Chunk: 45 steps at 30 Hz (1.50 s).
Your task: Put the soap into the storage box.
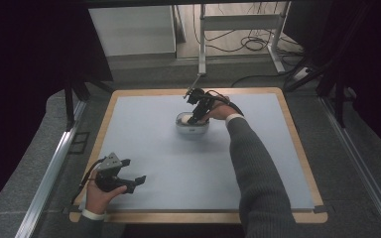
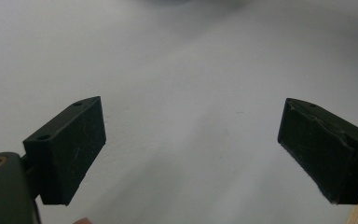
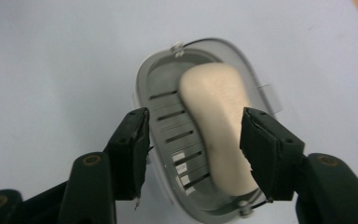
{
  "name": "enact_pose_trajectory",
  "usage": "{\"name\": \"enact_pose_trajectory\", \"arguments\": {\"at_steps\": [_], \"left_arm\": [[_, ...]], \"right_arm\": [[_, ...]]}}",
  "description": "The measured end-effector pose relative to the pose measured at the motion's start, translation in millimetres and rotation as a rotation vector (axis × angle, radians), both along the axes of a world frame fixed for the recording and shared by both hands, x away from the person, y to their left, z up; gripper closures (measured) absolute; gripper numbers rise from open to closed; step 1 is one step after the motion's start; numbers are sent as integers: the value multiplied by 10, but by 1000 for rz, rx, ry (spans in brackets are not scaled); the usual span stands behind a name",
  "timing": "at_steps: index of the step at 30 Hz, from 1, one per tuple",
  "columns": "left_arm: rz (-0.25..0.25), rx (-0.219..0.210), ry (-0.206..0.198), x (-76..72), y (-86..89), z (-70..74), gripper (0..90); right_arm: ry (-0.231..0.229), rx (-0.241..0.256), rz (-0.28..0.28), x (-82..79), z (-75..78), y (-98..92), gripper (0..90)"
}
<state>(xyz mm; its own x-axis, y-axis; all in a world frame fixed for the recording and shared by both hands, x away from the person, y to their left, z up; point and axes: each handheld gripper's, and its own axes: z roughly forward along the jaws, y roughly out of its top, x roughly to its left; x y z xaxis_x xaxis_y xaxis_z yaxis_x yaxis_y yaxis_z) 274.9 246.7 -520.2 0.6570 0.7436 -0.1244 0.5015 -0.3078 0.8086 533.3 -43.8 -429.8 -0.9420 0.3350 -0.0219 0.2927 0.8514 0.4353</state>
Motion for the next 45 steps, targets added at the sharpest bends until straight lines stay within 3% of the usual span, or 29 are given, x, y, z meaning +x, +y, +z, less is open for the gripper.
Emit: {"name": "enact_pose_trajectory", "arguments": {"at_steps": [7, 13, 17, 18, 20, 21, 23, 24, 26, 29, 30, 31, 36, 45], "left_arm": [[-1, -3, 1, 3, -7, -2, 81], [0, 0, -1, 5, -8, -6, 82], [-2, 9, 3, 11, -17, -14, 81], [-1, 6, 4, 11, -25, -18, 81], [-2, 8, 5, 12, -33, -23, 81], [-2, 6, 6, 11, -39, -25, 81], [-1, 6, 7, 11, -41, -26, 81], [0, 9, 7, 11, -42, -27, 81], [1, 10, 8, 10, -44, -29, 81], [2, 14, 8, 13, -48, -34, 81], [2, 16, 8, 15, -49, -36, 81], [2, 16, 11, 16, -52, -38, 81], [3, 17, 12, 19, -61, -44, 81], [5, 19, 11, 22, -59, -44, 81]], "right_arm": [[-51, 78, -64, -163, 142, -210, 369], [-62, 119, -97, -286, 133, -384, 363], [-86, 152, -136, -450, 99, -552, 349], [-99, 160, -175, -536, 67, -640, 344], [-107, 168, -192, -568, 50, -678, 337], [-126, 179, -239, -683, -1, -799, 328], [-131, 187, -248, -723, -20, -844, 325], [-135, 208, -275, -838, -72, -972, 314], [-135, 221, -286, -905, -97, -1039, 311], [-162, 255, -310, -1113, -179, -1246, 297], [-174, 282, -320, -1252, -238, -1372, 295], [-174, 282, -320, -1252, -238, -1372, 295], [-211, 333, -358, -1580, -407, -1664, 291], [-226, 373, -416, -1807, -573, -1850, 280]]}}
